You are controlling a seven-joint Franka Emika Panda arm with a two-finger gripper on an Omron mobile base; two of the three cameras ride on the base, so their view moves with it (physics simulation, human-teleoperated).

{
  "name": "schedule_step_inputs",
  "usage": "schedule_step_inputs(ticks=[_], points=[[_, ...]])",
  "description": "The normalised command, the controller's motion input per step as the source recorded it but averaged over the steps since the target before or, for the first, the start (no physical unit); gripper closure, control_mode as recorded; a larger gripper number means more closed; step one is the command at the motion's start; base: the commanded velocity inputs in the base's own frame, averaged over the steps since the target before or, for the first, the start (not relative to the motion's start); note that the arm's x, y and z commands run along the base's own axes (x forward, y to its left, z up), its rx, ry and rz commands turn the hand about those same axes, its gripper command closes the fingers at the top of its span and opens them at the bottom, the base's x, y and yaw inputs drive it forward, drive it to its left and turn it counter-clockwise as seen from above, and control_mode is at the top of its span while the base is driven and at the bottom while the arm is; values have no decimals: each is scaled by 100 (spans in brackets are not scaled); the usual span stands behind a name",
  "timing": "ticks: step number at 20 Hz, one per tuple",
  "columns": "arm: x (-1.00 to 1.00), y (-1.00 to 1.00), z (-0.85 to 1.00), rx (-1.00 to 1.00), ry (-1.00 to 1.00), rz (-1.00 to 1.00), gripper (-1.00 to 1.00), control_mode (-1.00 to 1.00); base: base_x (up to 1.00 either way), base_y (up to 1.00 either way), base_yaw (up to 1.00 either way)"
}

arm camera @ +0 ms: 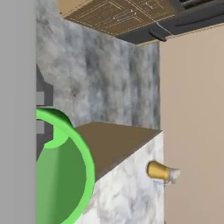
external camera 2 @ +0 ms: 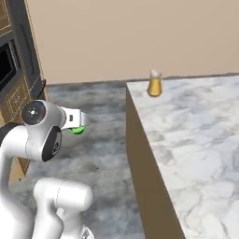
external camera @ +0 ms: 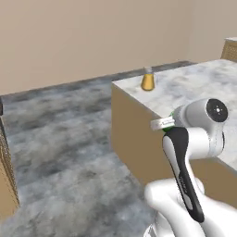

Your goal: Place the pitcher and cup on the dining counter for serving.

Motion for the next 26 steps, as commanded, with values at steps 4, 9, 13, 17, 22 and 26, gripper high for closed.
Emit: schedule_step_inputs(ticks=[4, 9, 13, 17, 22, 26], points=[[0, 0, 0, 0, 0, 0, 100, 100, 89, 98, -61], [0, 0, 0, 0, 0, 0, 100, 100, 71, 80, -71], [0, 0, 0, 0, 0, 0, 100, 100, 56, 73, -74], [0, 0, 0, 0, 0, 0, 100, 100, 41, 72, -73], [0, 0, 0, 0, 0, 0, 100, 100, 17, 46, -67], [22, 2, 0, -1, 0, -11, 100, -100, 15, 9, -22]])
